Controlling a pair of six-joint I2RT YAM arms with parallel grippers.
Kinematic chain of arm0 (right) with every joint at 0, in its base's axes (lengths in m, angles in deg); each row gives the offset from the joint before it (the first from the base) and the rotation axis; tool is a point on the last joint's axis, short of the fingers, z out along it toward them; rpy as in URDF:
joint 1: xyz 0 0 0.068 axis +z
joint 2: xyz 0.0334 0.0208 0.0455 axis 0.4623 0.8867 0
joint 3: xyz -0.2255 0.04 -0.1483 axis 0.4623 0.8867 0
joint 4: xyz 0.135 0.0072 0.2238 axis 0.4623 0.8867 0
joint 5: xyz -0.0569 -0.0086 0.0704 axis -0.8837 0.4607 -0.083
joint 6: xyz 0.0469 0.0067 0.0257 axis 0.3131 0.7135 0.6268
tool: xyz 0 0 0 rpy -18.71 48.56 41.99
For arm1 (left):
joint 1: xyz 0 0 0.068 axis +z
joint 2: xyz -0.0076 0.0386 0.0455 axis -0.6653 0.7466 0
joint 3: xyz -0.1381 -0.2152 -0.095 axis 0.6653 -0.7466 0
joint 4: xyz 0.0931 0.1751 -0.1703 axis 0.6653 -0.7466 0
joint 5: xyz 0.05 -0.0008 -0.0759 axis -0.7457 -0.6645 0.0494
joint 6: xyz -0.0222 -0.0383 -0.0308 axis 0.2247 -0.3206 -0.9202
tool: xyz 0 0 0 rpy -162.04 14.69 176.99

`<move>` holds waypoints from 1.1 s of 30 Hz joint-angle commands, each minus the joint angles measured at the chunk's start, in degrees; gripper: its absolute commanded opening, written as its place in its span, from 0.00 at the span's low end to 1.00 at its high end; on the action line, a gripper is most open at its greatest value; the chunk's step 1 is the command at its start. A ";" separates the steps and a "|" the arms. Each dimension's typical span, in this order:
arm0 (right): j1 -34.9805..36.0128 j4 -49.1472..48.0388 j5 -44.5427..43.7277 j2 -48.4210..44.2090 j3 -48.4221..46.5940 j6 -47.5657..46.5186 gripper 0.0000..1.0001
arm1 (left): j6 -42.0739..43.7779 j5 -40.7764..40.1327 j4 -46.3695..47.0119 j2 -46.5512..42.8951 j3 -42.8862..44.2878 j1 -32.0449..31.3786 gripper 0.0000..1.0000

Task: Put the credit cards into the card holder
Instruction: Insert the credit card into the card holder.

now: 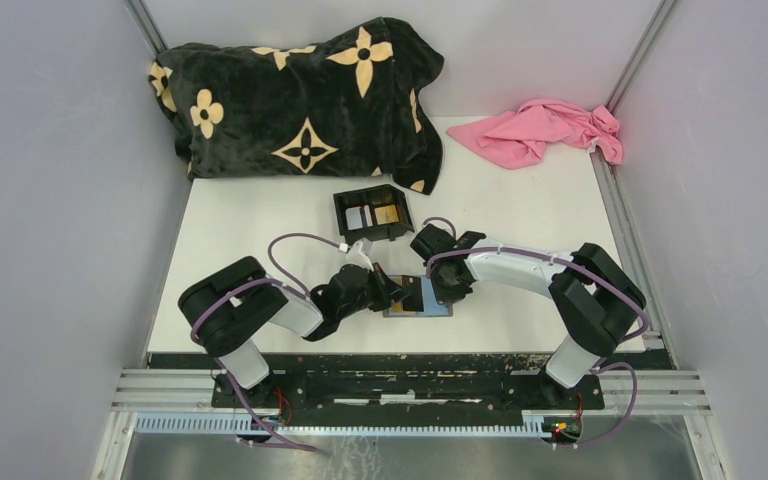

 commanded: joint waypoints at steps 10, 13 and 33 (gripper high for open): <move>-0.42 -0.02 -1.24 2.21 0.28 1.38 0.05 | -6.35 -1.35 5.75 4.74 -5.16 -0.32 0.03; -0.42 0.08 -1.07 2.39 0.33 1.37 0.05 | -8.50 -1.05 9.27 6.48 -6.00 -0.31 0.03; -0.43 -0.33 -0.10 3.39 0.05 1.21 0.05 | -10.92 0.77 13.16 11.24 -3.47 -1.18 0.03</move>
